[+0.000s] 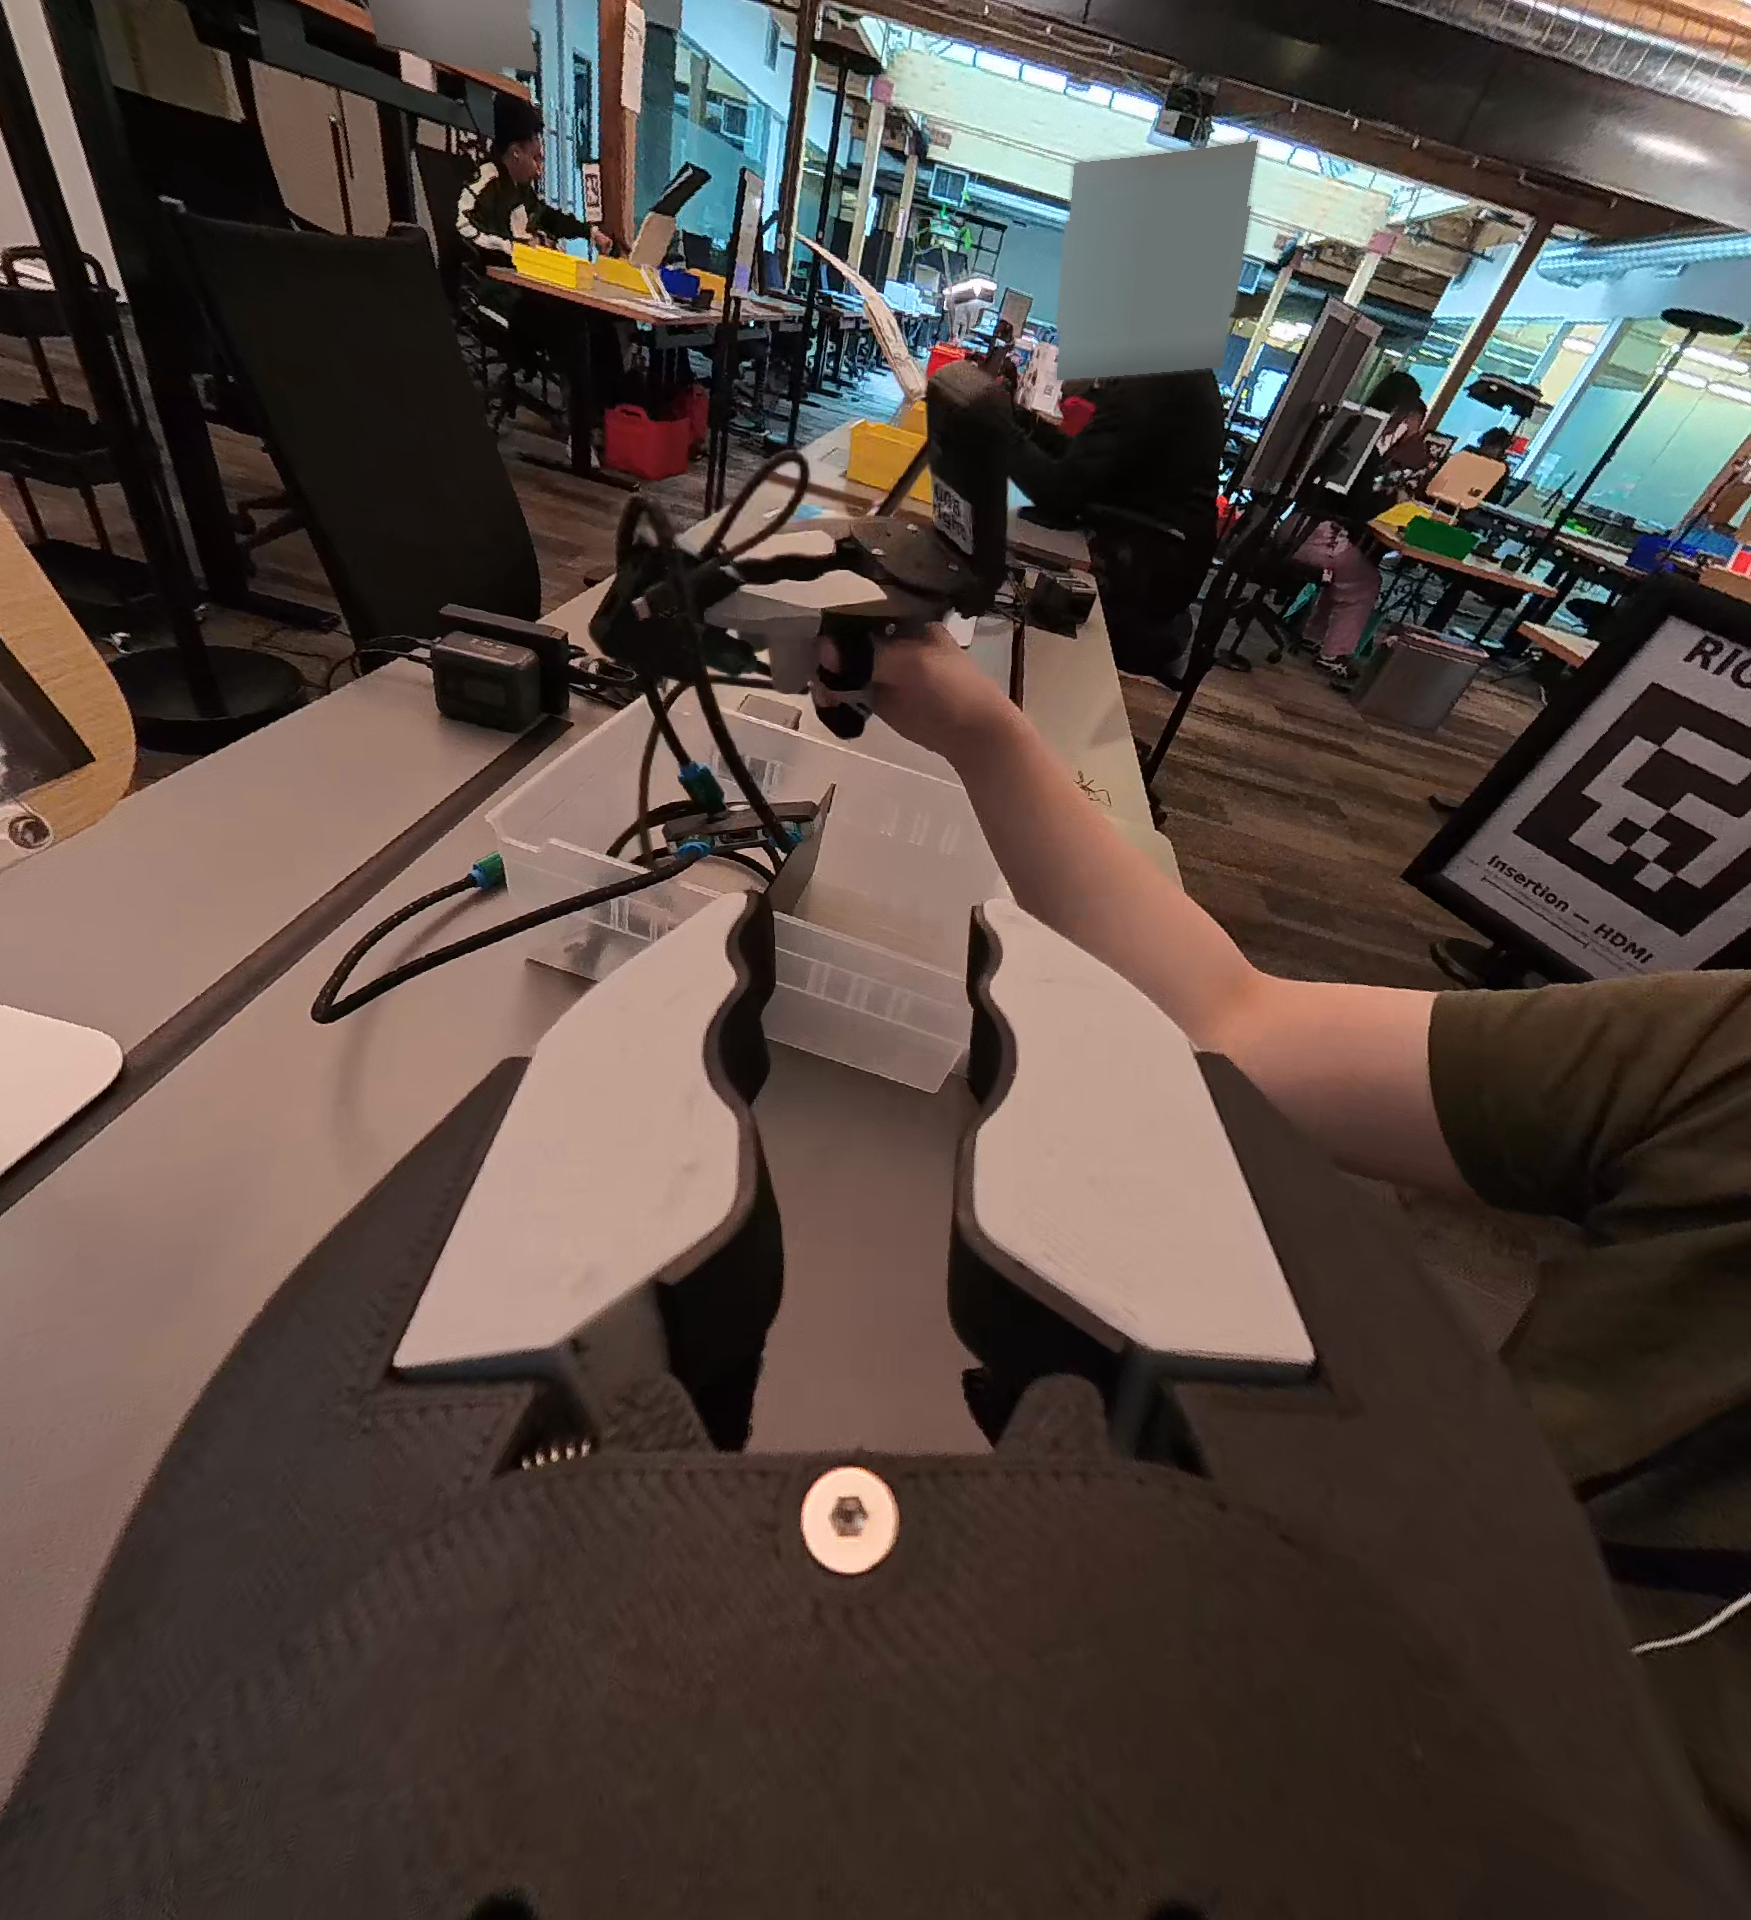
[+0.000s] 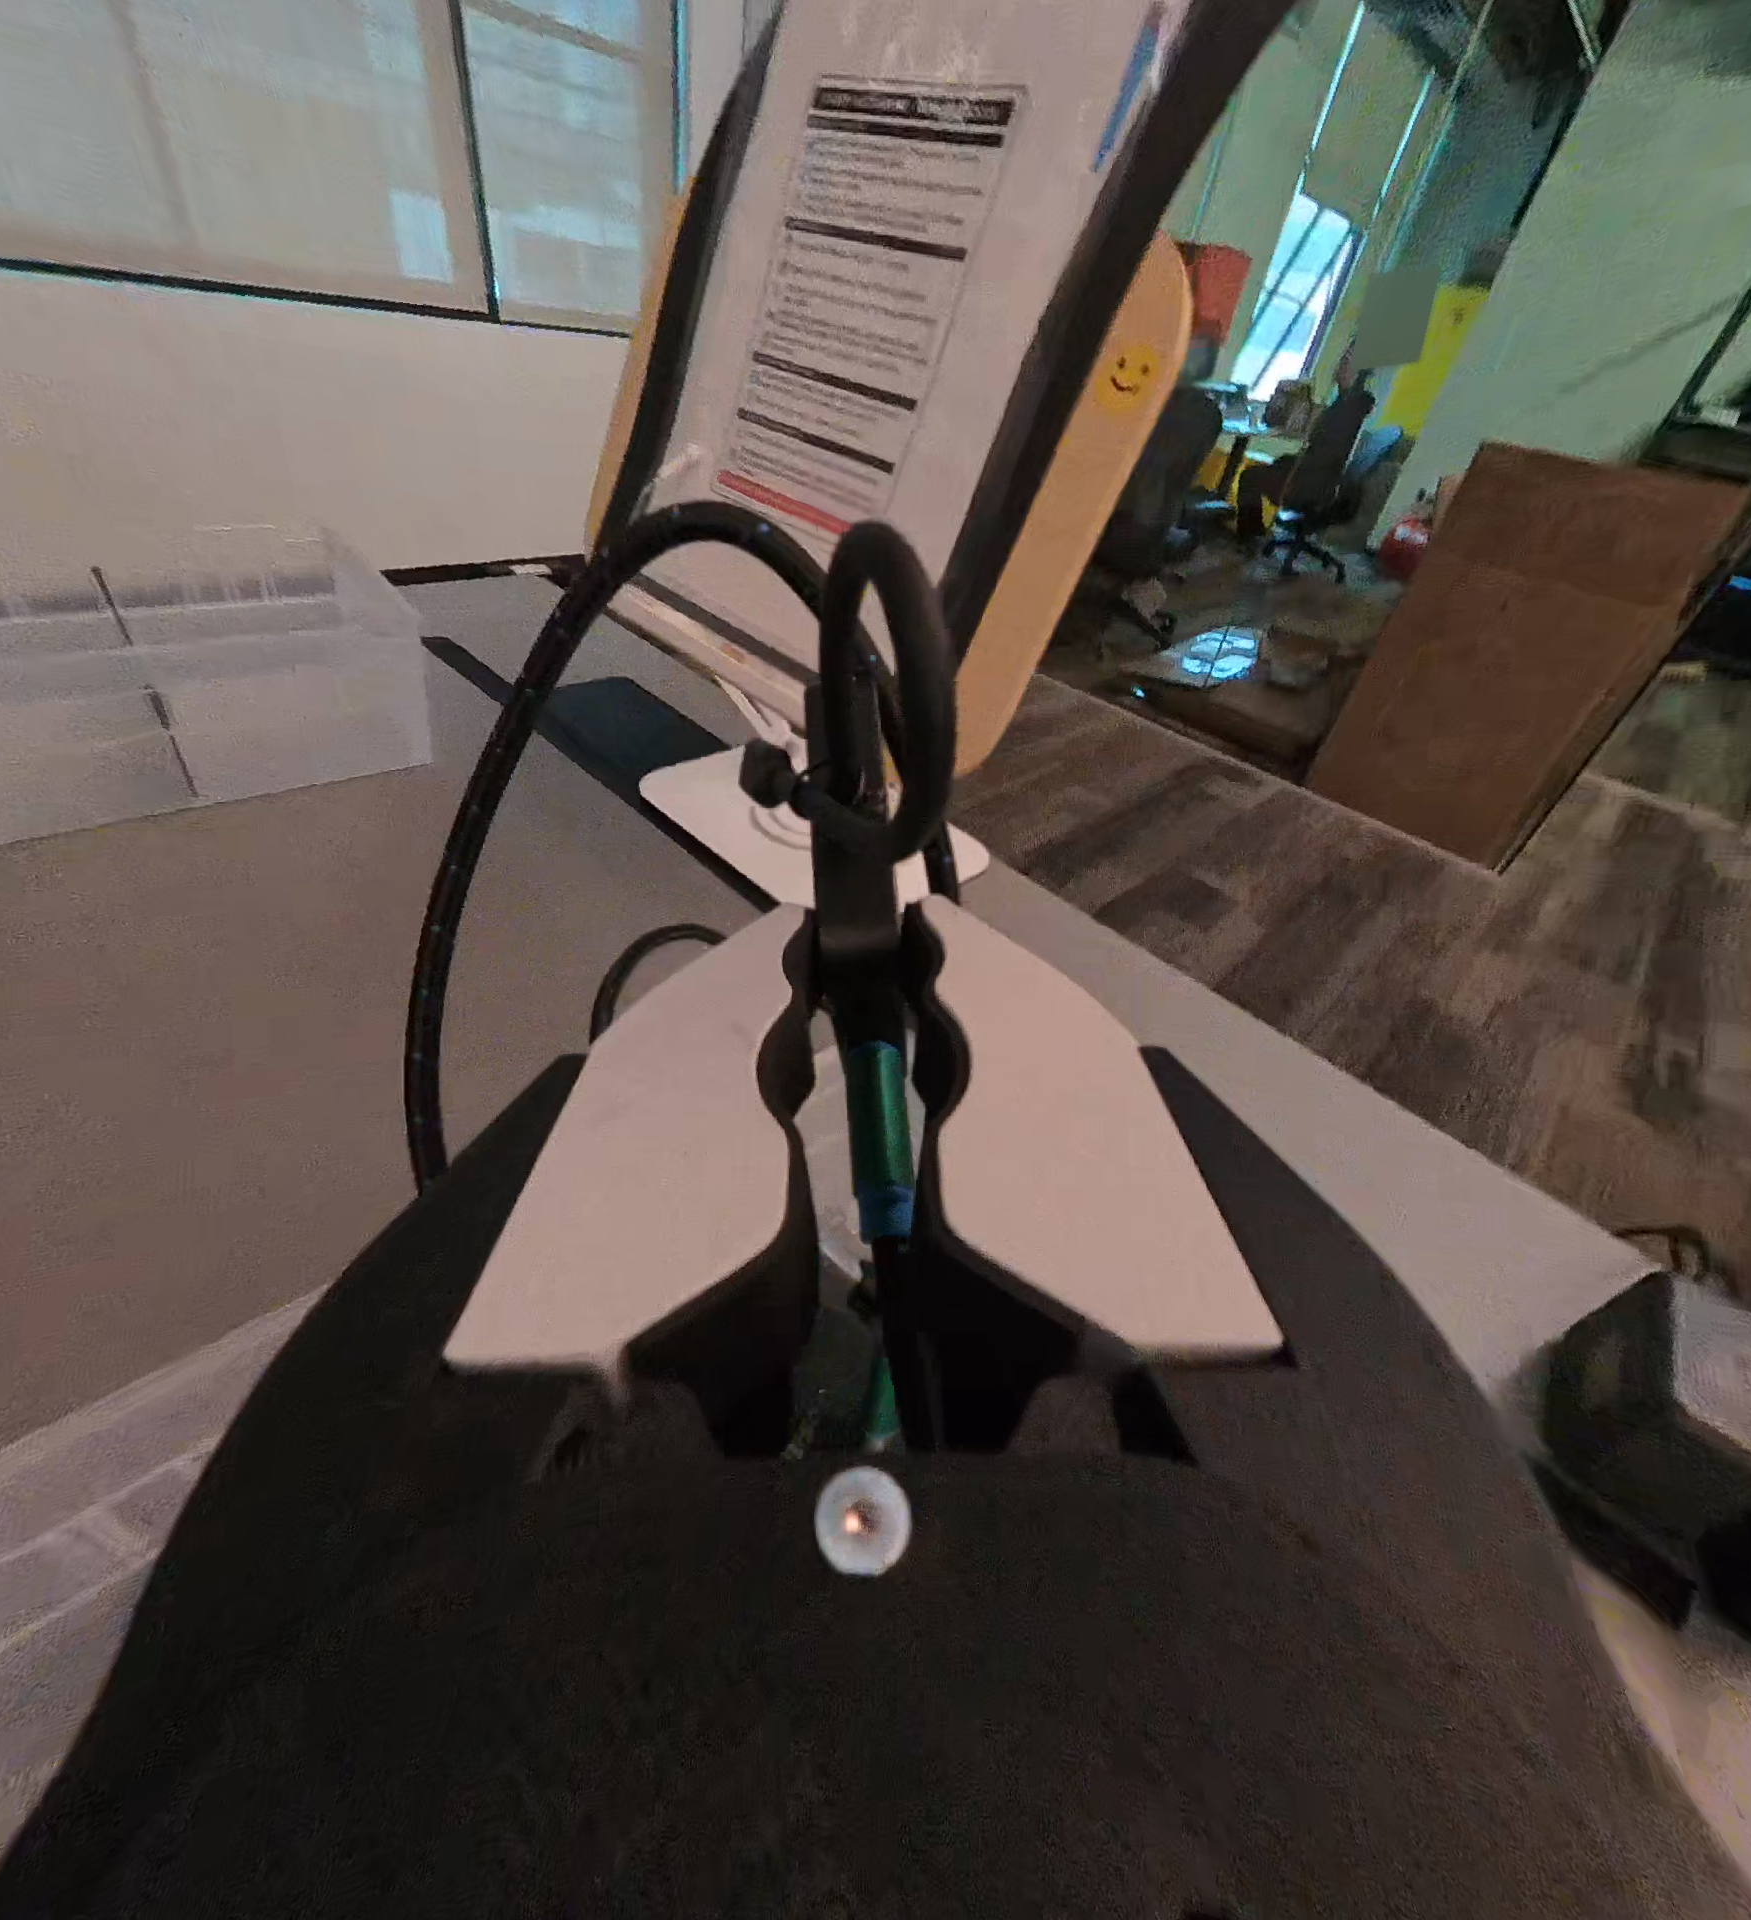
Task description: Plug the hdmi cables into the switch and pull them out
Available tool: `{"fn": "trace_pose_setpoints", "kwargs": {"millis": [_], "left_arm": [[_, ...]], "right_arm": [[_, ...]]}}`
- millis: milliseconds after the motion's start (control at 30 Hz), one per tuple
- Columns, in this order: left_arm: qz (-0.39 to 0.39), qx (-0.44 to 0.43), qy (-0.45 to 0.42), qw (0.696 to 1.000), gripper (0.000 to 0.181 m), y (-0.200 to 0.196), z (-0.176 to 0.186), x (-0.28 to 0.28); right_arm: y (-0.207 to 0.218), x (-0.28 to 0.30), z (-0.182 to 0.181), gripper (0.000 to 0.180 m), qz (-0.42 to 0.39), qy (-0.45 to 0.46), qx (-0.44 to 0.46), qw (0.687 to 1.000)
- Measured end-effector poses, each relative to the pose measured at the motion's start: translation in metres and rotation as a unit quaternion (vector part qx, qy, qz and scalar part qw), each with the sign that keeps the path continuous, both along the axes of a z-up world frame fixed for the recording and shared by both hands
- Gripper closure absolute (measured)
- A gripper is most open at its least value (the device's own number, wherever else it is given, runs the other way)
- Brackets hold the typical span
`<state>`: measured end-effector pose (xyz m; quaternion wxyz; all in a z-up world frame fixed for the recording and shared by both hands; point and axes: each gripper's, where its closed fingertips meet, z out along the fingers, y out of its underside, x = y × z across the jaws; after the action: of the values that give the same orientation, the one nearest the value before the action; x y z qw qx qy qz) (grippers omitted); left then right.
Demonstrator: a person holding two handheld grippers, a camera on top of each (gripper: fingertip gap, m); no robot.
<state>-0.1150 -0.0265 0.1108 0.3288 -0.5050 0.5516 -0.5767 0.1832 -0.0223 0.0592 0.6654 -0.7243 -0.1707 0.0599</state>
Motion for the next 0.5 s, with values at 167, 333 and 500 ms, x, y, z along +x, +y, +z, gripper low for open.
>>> {"fn": "trace_pose_setpoints", "kwargs": {"millis": [167,333,500], "left_arm": [[-0.006,-0.002,0.008,1.000,0.146,-0.002,-0.003,0.003],[-0.015,0.002,0.024,1.000,0.146,-0.007,-0.009,0.005],[0.000,0.013,0.029,1.000,0.143,-0.003,-0.005,-0.001]], "right_arm": [[-0.006,-0.018,-0.069,0.164,0.065,-0.050,-0.172,0.982],[0.015,-0.014,-0.113,0.161,0.007,-0.170,-0.260,0.950],[0.000,-0.014,-0.087,0.140,0.004,-0.135,-0.242,0.961]]}}
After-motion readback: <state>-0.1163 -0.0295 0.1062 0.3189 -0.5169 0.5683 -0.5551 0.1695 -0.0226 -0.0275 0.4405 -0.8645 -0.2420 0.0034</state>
